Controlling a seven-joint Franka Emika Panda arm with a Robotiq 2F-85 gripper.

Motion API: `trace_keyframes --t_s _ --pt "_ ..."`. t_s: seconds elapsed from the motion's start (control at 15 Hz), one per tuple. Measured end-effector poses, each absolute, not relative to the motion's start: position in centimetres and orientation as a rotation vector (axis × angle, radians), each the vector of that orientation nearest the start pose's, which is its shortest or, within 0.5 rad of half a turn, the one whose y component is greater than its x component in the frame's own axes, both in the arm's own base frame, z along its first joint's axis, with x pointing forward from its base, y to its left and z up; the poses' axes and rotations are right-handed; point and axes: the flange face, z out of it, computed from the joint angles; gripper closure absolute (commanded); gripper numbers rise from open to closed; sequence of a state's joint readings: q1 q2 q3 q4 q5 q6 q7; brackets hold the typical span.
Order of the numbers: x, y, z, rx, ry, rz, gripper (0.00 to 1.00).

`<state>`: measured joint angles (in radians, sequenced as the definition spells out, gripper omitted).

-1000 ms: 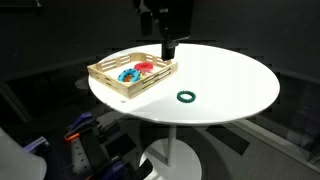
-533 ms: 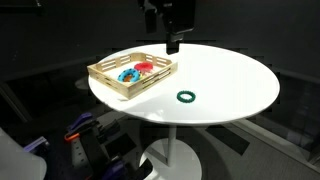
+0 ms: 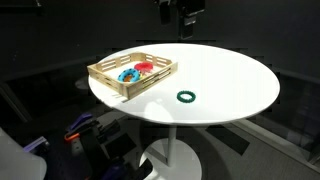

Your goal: Put the green ring in the box

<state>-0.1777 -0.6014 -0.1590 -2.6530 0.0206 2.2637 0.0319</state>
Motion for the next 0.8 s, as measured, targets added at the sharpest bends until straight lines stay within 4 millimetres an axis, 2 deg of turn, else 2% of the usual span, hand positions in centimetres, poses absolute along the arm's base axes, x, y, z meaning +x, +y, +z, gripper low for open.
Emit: trace_keyframes --t_s 0.33,0.8 --pt "38.6 -11.4 43.0 -3.071 0.604 -0.320 0.00" --pt "41.6 -11.1 37.4 -3.164 0.683 -0.159 0.00"
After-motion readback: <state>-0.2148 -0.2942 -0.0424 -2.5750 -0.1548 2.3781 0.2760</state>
